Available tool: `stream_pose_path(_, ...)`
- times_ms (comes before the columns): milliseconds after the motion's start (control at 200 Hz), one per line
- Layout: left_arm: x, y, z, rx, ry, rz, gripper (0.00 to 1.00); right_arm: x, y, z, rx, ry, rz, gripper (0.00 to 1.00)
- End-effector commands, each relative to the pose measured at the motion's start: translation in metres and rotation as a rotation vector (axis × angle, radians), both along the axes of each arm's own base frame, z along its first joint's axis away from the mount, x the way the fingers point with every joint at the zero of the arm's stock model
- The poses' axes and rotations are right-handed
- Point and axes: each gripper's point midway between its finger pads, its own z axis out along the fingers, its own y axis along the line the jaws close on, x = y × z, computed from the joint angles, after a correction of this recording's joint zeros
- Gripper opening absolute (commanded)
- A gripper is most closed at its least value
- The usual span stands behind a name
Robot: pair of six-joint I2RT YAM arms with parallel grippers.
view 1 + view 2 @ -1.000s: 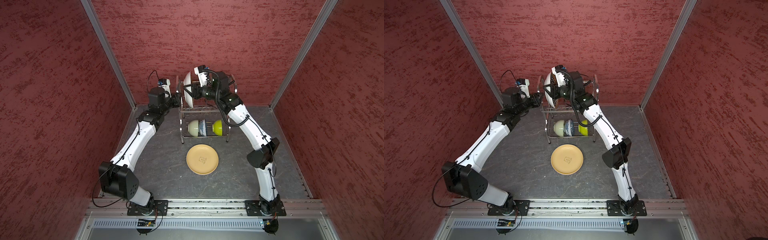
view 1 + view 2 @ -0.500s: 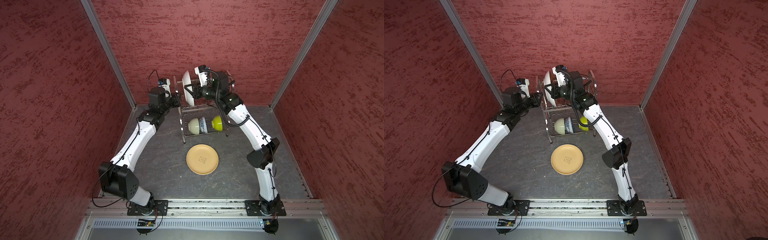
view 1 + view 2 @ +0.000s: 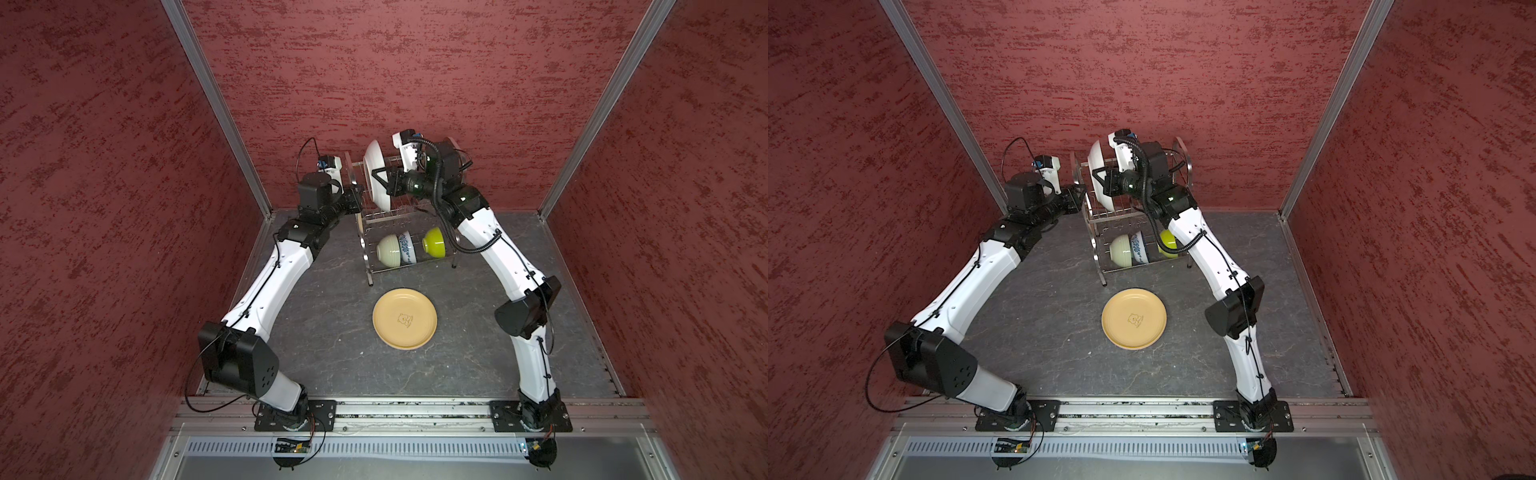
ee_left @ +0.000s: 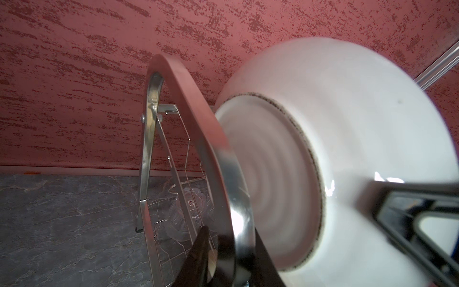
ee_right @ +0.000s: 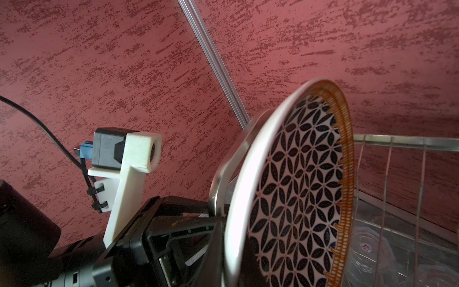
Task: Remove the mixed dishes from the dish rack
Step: 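Close the right gripper on the patterned plate rim while the left holds the white bowl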
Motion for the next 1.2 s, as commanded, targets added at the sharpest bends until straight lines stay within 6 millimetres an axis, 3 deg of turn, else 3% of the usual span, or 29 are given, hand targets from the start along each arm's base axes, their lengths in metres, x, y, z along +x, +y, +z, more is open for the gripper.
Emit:
stream_pose_path(0, -0.005, -0.003, 0.017, -0.082, -0.002, -0.002, 0.25, -0.031, -0.007, 0.045, 0.080, -0.030, 0.077, 0.00)
stream_pose_path(286, -0.009, -0.001, 0.019, -0.078, -0.007, 0.000, 0.25, -0.049, -0.005, 0.066, 0.140, -0.034, 0.145, 0.00)
stream_pose_path(1042, -0.010, 0.000, 0.022, -0.074, -0.011, 0.006, 0.25, -0.081, -0.026, 0.115, 0.172, -0.146, 0.149, 0.00)
stream_pose_path(1192, -0.011, 0.001, 0.024, -0.075, -0.020, 0.006, 0.34, -0.094, -0.031, 0.125, 0.176, -0.160, 0.166, 0.00)
